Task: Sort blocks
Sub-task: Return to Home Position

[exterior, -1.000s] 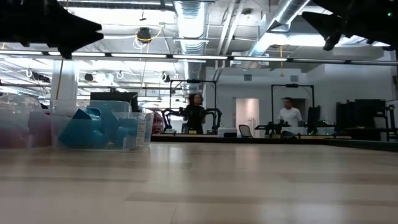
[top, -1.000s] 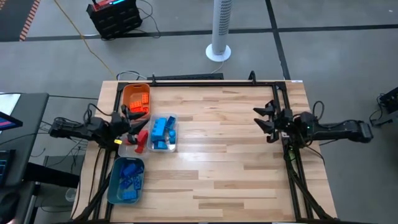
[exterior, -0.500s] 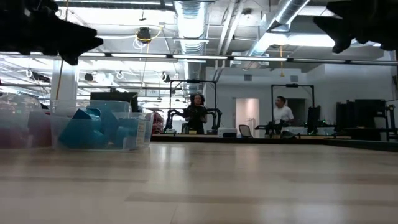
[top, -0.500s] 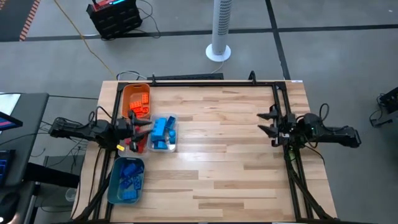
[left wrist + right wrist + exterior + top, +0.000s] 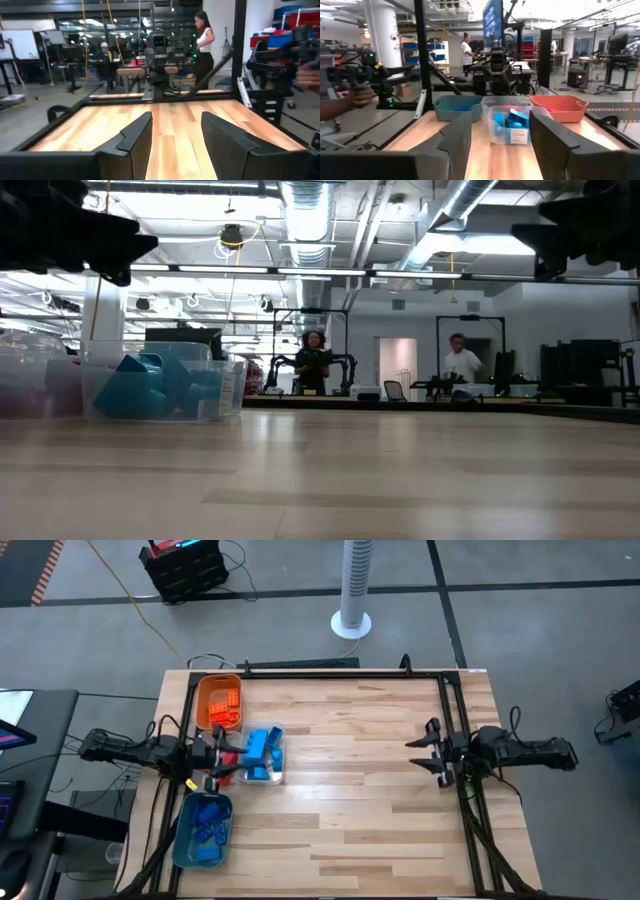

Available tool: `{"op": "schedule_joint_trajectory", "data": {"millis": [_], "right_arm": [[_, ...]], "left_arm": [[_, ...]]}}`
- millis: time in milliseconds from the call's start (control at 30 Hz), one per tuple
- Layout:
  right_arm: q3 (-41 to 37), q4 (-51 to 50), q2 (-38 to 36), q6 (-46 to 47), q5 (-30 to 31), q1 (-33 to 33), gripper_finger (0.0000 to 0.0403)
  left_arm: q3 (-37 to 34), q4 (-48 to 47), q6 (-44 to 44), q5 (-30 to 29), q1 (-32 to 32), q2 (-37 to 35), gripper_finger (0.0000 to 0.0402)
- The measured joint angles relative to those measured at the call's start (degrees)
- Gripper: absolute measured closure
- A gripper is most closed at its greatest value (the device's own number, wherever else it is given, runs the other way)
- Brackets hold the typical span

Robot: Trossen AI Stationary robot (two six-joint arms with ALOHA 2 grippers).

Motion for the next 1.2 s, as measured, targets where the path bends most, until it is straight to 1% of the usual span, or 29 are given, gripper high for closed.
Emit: {"op": "schedule_joint_trajectory", "data": {"millis": [167, 233, 300, 433, 633, 733, 1033, 1200], "right_arm": [[0.0, 0.5, 0.0, 0.4, 0.0, 0.7, 0.0218], [0.0, -0.1, 0.0, 0.4, 0.0, 0.7, 0.0224], [0.0, -1.6, 0.0, 0.7, 0.0, 0.7, 0.0227], [0.0, -6.7, 0.0, 0.6, 0.0, 0.7, 0.0226], [0.0, -15.1, 0.0, 0.6, 0.1, 0.7, 0.0226], [0.2, -17.8, 0.1, 0.4, 0.2, 0.7, 0.0225], [0.3, -18.3, 0.4, 0.5, 0.2, 0.7, 0.0225], [0.3, -18.4, 0.4, 0.5, 0.2, 0.7, 0.0225]], "left_arm": [[-0.1, -1.9, -3.3, 1.3, 0.0, 0.0, 0.0237], [-0.1, -3.7, -4.2, 3.3, 0.0, 0.0, 0.0237], [-0.1, -4.5, -4.2, 4.2, 0.0, 0.0, 0.0237], [-0.1, -4.9, -4.2, 4.1, 0.0, 0.3, 0.0237], [-0.1, -5.1, 2.5, 4.0, 0.0, 0.4, 0.0237], [-0.2, -5.2, 4.1, 3.9, 0.0, 0.4, 0.0237], [-0.2, -5.3, 0.7, 3.7, 0.0, 0.4, 0.0237], [-0.2, -5.4, 0.8, 3.7, 0.0, 0.4, 0.0237]]}}
